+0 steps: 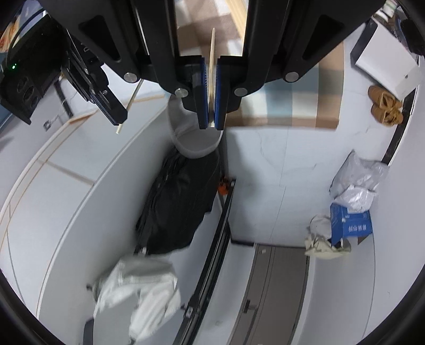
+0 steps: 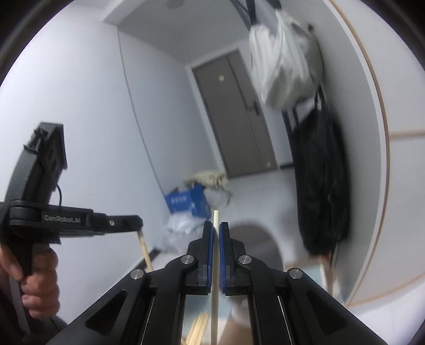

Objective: Organize utensils
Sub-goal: 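Lower the chopsticks into the holder and open both grippers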

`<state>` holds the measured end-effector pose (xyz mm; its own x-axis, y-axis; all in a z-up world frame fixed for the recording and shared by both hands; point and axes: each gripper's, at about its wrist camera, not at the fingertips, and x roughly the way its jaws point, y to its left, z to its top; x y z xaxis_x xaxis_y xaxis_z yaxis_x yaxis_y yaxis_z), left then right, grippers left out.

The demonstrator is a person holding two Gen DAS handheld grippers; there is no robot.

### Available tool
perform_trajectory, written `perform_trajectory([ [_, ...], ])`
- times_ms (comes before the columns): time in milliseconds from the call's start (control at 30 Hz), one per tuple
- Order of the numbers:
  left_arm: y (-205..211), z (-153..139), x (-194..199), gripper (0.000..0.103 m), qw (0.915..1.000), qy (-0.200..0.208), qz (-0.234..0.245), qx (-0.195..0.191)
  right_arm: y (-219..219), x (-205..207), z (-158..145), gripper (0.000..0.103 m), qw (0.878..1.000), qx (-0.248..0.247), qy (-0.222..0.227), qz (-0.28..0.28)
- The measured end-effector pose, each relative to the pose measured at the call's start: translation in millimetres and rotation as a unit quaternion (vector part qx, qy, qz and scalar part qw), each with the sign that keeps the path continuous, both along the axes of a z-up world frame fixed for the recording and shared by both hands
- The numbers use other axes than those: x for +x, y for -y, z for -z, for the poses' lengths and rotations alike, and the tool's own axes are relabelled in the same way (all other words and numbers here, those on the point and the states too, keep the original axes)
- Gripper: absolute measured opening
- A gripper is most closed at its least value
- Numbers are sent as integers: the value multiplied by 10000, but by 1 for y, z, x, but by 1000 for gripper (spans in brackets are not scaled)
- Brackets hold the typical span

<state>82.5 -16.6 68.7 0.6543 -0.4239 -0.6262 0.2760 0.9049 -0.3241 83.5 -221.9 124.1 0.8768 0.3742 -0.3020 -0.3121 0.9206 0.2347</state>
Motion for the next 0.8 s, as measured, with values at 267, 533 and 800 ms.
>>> perform_trajectory([
  [267,10,-42,37,1,9970,617,-302,-348,7,53,-52,4,9976,-55,697,22],
  [533,6,-32,67,1,9964,614,-475,-351,4,111,-57,4,9952,-84,977,-71],
  [800,-1,-11,83,1,9969,466,-528,-348,2,144,-28,4,9962,-74,869,-86],
])
